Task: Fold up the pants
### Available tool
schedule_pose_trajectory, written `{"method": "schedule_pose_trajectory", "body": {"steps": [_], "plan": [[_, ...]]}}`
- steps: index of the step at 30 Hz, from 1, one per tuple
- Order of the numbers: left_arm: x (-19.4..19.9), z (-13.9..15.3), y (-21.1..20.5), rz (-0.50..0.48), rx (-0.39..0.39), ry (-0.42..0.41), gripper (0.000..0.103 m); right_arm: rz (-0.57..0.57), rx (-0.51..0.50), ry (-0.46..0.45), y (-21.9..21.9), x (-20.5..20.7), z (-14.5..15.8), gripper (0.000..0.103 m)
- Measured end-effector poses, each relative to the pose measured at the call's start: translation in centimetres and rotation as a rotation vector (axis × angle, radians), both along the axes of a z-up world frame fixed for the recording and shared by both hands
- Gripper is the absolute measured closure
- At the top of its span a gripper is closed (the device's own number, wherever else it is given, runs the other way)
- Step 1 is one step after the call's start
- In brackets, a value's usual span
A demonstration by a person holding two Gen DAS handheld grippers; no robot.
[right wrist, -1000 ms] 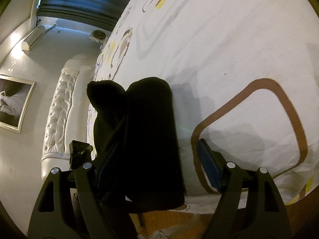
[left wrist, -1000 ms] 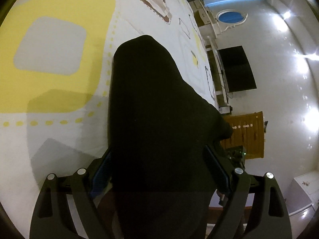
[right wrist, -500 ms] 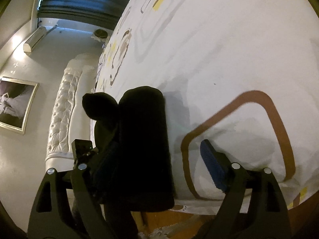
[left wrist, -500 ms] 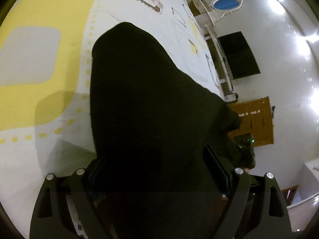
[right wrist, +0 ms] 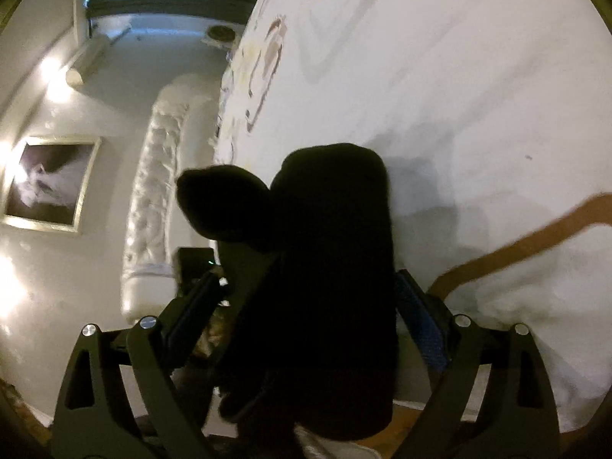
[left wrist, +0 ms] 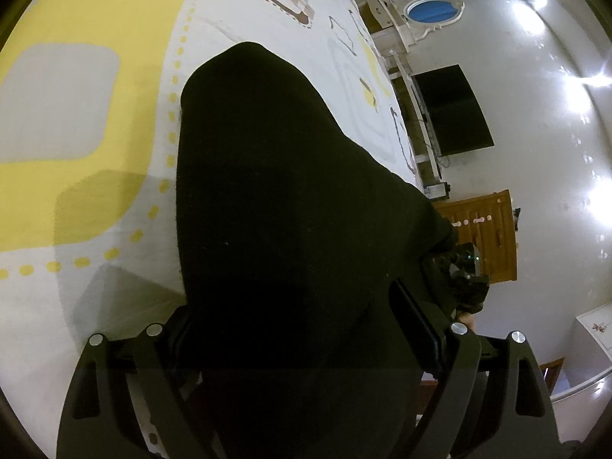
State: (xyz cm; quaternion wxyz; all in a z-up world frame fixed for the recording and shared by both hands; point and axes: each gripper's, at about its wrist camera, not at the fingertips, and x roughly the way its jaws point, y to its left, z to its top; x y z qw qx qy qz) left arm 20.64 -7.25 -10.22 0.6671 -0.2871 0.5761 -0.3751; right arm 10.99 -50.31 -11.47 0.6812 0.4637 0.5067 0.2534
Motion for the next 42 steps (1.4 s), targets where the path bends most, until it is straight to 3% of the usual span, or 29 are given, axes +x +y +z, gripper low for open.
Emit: {"method": "schedule_pose_trajectory", "body": {"steps": [4,10,15,27,28,32,36,37,38,40,42], "plan": [[0.0,-0.2,0.1,0.001,-0.008,0.004,0.017,0.073,-0.063,0.015,1.1,1.0,0.3,0.011],[0.1,-0.4,0.2,0.004,-0.023,0.011,0.017,0.103,-0.040,0.022,0.0,0.5,-0.1,0.011],[0.3,-0.2,-0.4,0.015,-0.001,0.013,0.017,0.156,-0.148,0.006,2.0,0.7,0.2,0.012],[0.1,0.0,-0.7,0.009,0.007,-0.020,0.015,0.168,-0.152,0.012,2.5,1.2,0.4,0.012],[0.1,0.0,-0.7,0.011,0.007,-0.018,0.015,0.167,-0.157,0.014,2.5,1.2,0.4,0.014],[0.2,0.1,-0.7,0.024,0.005,-0.008,0.015,0.147,-0.168,0.037,2.4,1.0,0.0,0.048],[0.3,0.2,-0.9,0.046,0.017,-0.009,0.016,0.142,-0.155,0.041,2.2,0.8,-0.4,0.058],[0.3,0.3,-1.1,0.051,0.031,-0.015,0.020,0.141,-0.152,0.041,2.2,0.8,-0.4,0.062],[0.3,0.4,-1.2,0.058,0.079,-0.029,0.039,0.141,-0.145,0.039,2.3,0.8,-0.5,0.065],[0.4,0.4,-1.1,0.054,0.135,-0.043,0.056,0.144,-0.138,0.031,2.4,0.8,-0.5,0.068],[0.5,0.3,-1.0,0.050,0.101,-0.032,0.067,0.144,-0.137,0.020,2.4,0.7,-0.5,0.068]]}}
